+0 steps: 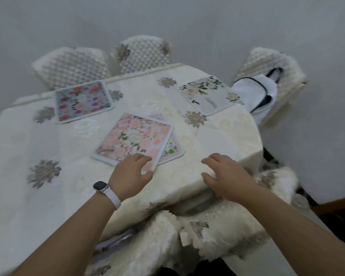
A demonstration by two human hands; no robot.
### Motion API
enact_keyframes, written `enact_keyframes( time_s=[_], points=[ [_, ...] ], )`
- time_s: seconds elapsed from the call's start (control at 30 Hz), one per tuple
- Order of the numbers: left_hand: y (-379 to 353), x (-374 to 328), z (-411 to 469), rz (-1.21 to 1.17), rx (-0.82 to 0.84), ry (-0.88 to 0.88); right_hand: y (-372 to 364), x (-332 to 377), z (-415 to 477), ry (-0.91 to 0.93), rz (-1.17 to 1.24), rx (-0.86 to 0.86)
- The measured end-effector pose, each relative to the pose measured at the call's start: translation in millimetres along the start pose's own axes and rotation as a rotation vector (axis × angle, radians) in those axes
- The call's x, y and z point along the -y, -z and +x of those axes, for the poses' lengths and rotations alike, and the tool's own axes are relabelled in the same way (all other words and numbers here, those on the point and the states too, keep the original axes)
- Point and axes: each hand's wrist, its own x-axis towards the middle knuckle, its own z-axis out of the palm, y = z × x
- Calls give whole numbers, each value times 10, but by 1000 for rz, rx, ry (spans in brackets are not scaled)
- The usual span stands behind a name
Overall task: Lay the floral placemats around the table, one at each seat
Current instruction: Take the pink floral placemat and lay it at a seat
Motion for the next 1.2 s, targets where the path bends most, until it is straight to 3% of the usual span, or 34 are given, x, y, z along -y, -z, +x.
enact_keyframes(
  time_s=[0.13,0.37,0.53,0.73,0.87,1.2],
  points=[
    [42,309,-13,32,-29,121,-98,107,515,107,-16,48],
    [-172,786,-15,13,76,467,-527,177,1378,292,-45,177],
    [-455,1033,80,-2,166,599,-905,65,2038,389,-58,255],
    [-718,1326,250,-43,102,743,-1262,-150,2796,314,-58,263],
    [-772,1445,431,-43,81,711,-1386,-249,3212,264,-55,243],
    [-912,1379,684,-240,-151,848,-1588,-208,3697,84,48,183]
  ],
)
